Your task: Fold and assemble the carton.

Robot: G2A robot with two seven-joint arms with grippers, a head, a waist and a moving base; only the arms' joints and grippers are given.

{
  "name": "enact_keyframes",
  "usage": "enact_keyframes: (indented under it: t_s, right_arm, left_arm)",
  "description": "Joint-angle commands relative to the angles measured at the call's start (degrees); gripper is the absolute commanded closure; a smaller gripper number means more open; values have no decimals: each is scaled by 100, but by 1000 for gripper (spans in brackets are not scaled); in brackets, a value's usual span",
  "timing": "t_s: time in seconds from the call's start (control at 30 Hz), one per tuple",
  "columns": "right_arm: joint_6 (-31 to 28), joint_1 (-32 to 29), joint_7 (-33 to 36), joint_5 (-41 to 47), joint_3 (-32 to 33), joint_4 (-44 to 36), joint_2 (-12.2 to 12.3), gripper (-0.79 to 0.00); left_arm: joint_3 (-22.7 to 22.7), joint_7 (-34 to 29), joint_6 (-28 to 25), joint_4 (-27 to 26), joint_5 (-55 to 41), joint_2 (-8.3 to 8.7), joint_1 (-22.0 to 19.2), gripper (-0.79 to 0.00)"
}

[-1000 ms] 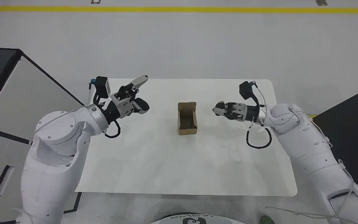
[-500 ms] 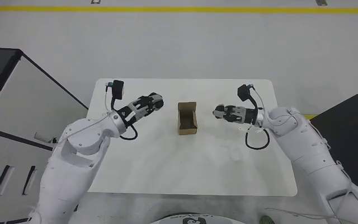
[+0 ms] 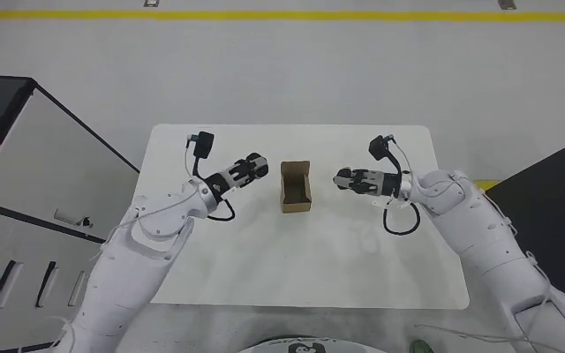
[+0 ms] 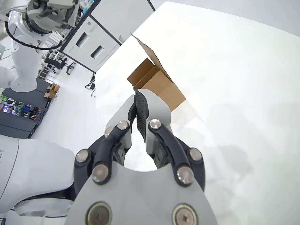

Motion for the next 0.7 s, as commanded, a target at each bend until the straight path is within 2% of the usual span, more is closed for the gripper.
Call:
enact_keyframes:
  t_s: [0.0,0.13,0.4,0.6,0.67]
  right_arm:
    - [-23,42,61,88,-49,46,-21,0]
    - [-80,146,189,366,-194,207,-86,0]
    - [-80,146,189,366,-194,207,-86,0]
    - [224,53,171,551,-322,141,-142,0]
    - [312,97,249,661,-394,197,-178,0]
  left_arm:
    - [184,-156,-233,380,174,-18,-153,0]
    - [521,-239,-615,908,231,-89,-478,0]
    - [560,-201,-686,975,326,-94,-484,0]
    - [841,-750,-776,1781,505,-131,-787,0]
    - [959,-699,-742,2038,514,-173,-933,0]
